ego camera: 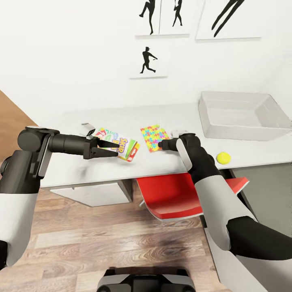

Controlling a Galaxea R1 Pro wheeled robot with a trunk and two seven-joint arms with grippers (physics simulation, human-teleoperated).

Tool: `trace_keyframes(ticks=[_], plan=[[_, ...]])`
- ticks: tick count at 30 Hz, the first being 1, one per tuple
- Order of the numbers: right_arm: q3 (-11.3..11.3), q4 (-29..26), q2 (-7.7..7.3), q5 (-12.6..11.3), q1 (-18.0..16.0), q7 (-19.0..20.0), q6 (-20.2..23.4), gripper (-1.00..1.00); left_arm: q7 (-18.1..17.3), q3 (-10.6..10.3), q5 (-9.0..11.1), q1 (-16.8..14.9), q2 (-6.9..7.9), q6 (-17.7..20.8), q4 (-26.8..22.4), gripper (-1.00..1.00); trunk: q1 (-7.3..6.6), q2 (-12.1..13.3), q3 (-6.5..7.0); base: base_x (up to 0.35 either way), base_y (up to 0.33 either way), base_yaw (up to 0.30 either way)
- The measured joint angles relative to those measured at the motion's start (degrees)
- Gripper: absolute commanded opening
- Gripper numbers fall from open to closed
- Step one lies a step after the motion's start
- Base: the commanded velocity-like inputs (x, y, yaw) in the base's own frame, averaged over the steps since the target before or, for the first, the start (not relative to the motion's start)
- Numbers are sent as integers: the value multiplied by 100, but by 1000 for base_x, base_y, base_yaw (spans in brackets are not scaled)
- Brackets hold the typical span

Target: Put all the toys in the child's room - the three board games (two on the bed and one on the table), the two jigsaw puzzles on the table, and the tennis ball on the table - inside the toy box on the table in the child's room.

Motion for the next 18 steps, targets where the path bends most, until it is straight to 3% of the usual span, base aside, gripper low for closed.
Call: trace_keyframes(ticks=[6,18], plan=[[11,-1,1,0,0,0,0,100,0,9,5,1,5,0,-2,100,0,0,52,16,27,-89],[11,1,1,2,0,0,2,100,0,13,14,1,7,0,-2,100,0,0,108,72,122,-40]])
